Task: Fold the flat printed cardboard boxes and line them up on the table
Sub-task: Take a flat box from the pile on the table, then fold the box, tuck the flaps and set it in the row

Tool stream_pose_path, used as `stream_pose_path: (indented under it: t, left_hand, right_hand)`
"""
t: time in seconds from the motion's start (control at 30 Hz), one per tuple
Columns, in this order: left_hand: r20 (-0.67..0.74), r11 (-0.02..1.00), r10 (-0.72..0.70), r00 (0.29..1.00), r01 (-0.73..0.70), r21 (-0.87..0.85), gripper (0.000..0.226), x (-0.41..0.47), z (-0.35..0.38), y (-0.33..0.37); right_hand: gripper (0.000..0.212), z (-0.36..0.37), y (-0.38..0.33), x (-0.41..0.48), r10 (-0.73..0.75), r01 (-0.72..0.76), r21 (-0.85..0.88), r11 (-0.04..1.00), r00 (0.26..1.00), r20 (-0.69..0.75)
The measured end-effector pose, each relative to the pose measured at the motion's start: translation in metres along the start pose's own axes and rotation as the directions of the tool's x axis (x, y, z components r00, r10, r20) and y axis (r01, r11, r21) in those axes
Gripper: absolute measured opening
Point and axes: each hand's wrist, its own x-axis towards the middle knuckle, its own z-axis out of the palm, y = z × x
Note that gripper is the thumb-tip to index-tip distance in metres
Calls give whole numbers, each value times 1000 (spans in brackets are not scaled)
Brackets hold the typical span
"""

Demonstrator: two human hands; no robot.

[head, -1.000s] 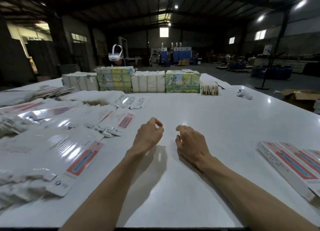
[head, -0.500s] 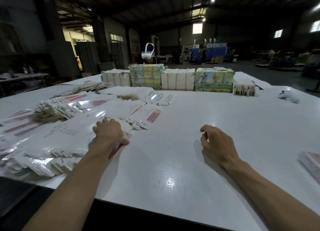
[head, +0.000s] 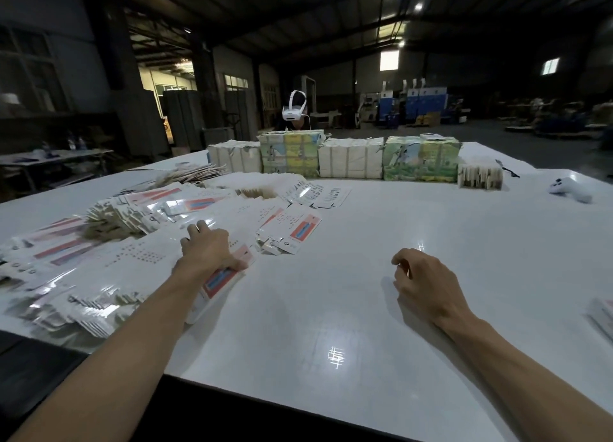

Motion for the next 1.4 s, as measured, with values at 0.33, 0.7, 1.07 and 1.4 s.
stream_pose_path:
  t: [0.33,0.7,1.07,1.4]
  left_hand:
    - [255,544,537,804,-99,-833,44,1,-34,76]
    - [421,148,768,483,506,-850,74,-55,40,224]
    - [229,18,715,661,310,-950,76,-63,69,234]
    - [195,-12,747,636,307,-952,72,-65,65,233]
  right_hand:
    - [22,-3,0,5,25,-14,151,988,997,-68]
    - [28,-24,14,20,141,29,451,892,931,-338]
    - [36,-22,25,24,-57,68,202,977,997,-58]
    - [27,-32,14,28,135,-77,587,806,989,-55]
